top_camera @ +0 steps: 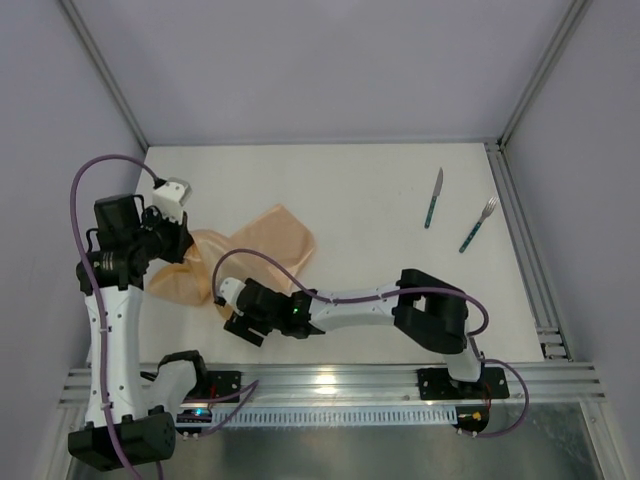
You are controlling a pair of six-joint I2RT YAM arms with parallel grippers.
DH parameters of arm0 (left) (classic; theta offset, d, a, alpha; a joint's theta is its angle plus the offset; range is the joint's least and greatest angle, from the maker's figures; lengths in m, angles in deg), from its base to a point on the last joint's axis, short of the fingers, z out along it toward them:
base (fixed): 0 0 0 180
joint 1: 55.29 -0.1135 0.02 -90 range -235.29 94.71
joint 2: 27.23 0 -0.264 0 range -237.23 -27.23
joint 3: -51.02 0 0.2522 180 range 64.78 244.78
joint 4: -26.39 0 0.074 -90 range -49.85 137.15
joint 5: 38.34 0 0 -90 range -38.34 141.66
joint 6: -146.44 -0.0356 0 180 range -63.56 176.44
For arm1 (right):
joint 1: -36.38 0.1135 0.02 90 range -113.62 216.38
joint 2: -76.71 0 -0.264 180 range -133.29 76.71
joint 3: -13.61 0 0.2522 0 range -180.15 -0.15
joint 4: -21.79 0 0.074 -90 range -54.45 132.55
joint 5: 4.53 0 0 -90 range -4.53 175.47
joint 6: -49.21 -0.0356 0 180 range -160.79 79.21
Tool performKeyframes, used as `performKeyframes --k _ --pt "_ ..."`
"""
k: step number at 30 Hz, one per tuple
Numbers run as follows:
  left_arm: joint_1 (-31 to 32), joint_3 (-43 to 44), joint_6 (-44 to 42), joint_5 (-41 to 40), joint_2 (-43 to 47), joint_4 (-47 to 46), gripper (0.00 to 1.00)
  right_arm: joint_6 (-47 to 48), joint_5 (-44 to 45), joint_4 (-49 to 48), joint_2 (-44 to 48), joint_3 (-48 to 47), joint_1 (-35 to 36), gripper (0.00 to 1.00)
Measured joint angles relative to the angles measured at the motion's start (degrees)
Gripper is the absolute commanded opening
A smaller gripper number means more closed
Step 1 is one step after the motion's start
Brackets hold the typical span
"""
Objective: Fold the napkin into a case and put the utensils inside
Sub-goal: Flatten out the crumpled napkin at the center of the board.
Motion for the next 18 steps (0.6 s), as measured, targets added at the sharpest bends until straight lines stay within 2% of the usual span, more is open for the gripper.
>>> performKeyframes --k 4,7,10,13,14,17,18 --pt "0.04 -2.12 1.20 -3.13 -0.59 -1.66 0.00 0.94 -2.05 1.51 -5.29 -5.35 0.00 0.79" --pt "0.04 -2.82 1.31 -5.90 -0.61 -2.58 0.00 1.25 -3.78 2.34 -7.19 -5.92 0.00 0.78" --pt "0.04 -3.74 1.25 -7.78 -0.61 -3.10 0.00 1.66 -5.33 3.10 -7.89 -6.49 0.00 0.70" --pt "0.04 -4.96 1.20 -8.83 -0.61 -3.26 0.00 2.16 -5.99 5.29 -9.53 -9.40 0.00 0.54" --pt "0.04 -5.22 1.18 -9.01 -0.61 -3.23 0.00 2.25 -6.01 5.44 -9.99 -10.03 0.00 0.36" --pt "0.02 -5.64 1.18 -9.79 -0.61 -3.23 0.00 2.21 -5.88 5.20 -10.14 -9.90 0.04 0.04" --pt "0.02 -5.64 1.18 -9.97 -0.61 -3.26 0.00 2.27 -5.62 5.01 -10.10 -9.70 0.07 0.04"
